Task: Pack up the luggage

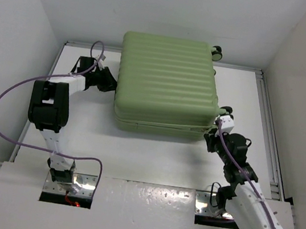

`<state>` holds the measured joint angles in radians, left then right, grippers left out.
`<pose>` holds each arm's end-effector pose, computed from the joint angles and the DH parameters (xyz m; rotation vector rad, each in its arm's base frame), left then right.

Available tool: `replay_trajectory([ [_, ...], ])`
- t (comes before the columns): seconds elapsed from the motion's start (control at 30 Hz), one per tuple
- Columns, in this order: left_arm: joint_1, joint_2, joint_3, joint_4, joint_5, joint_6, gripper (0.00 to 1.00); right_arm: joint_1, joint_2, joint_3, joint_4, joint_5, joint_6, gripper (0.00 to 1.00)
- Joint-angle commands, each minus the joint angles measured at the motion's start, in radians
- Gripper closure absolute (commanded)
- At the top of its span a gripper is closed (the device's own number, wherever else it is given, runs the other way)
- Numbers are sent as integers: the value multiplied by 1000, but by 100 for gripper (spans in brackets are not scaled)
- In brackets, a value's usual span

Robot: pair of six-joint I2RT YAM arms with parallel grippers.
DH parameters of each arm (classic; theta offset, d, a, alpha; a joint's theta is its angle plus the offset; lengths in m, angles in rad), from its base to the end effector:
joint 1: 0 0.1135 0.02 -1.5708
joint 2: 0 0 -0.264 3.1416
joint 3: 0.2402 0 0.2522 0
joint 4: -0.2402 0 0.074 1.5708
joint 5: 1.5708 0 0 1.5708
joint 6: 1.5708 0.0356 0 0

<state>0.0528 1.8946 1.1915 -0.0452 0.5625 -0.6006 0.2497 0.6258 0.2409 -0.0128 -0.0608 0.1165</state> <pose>0.4064 0.0025 0.1803 -0.4710 2.3074 -0.9255 0.1512 0.0408 0.1893 -0.1716 1.9723 0.2987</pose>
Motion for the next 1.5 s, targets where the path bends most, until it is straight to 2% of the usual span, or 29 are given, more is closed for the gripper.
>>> replay_trajectory([
  [0.0,111,64,5,-199,-162,65,100,-104,-9,-8,-1,136,-26,100],
  [0.23,171,101,86,-271,-162,84,100,-283,46,-5,69,66,15,100],
  [0.5,209,164,186,-346,-181,123,100,-444,143,-8,200,-100,69,100],
  [0.6,220,187,213,-367,-181,134,100,-510,209,1,314,-164,112,100],
  [0.87,240,242,273,-387,-151,173,100,-656,447,75,488,-365,296,100],
  [1.07,240,261,318,-397,-182,182,100,-684,613,136,627,-433,314,100],
  [1.23,259,296,382,-397,-200,191,100,-682,736,236,681,-450,298,100],
  [1.47,300,366,496,-397,-187,202,100,-659,893,385,682,-478,285,100],
])
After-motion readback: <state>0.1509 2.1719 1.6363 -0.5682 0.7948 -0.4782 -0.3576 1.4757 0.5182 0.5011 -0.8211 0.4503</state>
